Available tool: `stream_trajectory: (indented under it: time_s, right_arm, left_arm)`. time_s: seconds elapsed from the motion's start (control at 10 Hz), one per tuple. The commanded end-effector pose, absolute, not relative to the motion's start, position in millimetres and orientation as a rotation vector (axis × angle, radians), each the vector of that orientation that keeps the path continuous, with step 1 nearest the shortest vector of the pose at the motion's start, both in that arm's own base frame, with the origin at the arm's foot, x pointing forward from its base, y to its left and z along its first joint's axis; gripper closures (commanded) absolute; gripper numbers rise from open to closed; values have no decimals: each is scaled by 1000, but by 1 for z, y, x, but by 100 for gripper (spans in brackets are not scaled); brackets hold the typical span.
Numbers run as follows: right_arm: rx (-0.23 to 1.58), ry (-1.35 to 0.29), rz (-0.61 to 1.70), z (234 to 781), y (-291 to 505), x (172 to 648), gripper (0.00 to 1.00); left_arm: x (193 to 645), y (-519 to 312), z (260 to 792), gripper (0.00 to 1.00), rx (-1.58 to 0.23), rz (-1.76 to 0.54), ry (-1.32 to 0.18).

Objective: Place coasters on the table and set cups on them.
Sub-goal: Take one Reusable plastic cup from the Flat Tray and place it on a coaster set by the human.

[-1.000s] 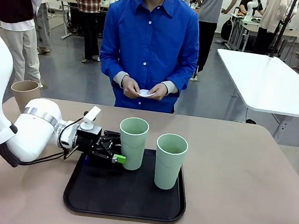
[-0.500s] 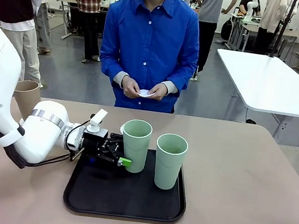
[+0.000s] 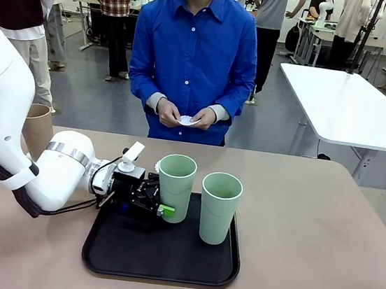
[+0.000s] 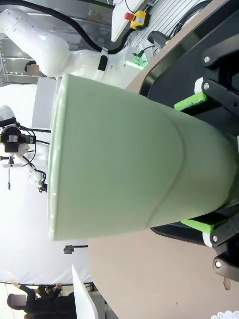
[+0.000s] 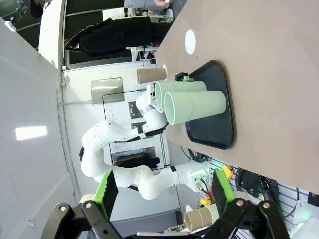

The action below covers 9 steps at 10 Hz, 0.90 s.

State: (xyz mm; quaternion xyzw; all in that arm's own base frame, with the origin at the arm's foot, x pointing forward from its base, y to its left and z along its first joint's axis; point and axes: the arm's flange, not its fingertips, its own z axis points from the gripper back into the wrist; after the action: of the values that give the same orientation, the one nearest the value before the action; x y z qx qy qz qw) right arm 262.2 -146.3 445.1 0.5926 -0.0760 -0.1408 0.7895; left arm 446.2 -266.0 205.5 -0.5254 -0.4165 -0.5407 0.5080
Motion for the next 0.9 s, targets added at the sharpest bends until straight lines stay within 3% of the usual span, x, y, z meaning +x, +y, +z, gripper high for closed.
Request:
stream_trajectory:
  time_s: [0.0,0.1,0.2,0.3,0.4,0.6,0.7,0.8]
  right_arm:
    - [1296,-174,-297,446,-145,263,0]
    - [1296,-174,-297,446,-145,263,0]
    - [1296,-174,-297,446,-145,263,0]
    - [1296,-174,-297,446,-145,263,0]
    - [1296,-174,-297,446,-145,263,0]
    - [1296,-174,-297,446,-145,263,0]
    - [1296,-174,-297,446,-145,263,0]
    - [1296,-174,-297,446,-145,263,0]
  left_arm:
    - [447,-275,202,0,-1238,-1319,-1047]
    - [447,-275,204,0,-1245,-1317,-1043]
    - [446,-274,204,59,-1260,-1319,-1051]
    - [447,-274,205,59,-1259,-1318,-1045]
    - [446,-274,207,100,-1255,-1320,-1043]
    - [445,-273,210,100,-1245,-1322,-1047]
    - [445,-271,214,76,-1226,-1320,-1068]
    - [445,-270,233,28,-1220,-1320,-1076]
